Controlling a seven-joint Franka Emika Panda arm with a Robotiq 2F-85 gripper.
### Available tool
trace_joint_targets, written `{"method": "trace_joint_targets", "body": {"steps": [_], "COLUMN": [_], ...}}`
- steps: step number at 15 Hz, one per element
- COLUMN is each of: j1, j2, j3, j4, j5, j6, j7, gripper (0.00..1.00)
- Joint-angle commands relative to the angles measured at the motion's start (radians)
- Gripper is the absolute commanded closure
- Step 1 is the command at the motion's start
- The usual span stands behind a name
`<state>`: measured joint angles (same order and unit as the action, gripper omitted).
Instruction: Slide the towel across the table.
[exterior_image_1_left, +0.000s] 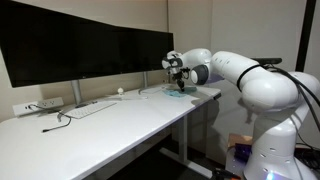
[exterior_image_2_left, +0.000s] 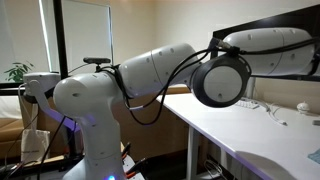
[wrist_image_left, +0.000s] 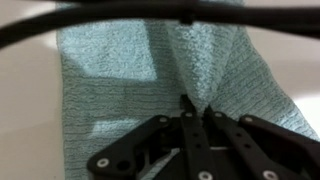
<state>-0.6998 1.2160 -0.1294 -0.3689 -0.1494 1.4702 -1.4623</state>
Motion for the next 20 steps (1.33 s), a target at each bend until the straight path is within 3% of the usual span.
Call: {"method": "trace_joint_targets", "body": {"steps": [1, 7, 20], "j1": [0.055, 0.164, 0.276], "j2": [-0.023, -0.028, -0.029], "j3": [0.019, 0.024, 0.012], "j4": [-0.04, -0.046, -0.04], "j5": [0.013, 0.009, -0.01], "j6": [-0.02, -0.074, -0.184], "j7": [-0.048, -0.153, -0.366], "gripper": [0.91, 0.91, 0.91]}}
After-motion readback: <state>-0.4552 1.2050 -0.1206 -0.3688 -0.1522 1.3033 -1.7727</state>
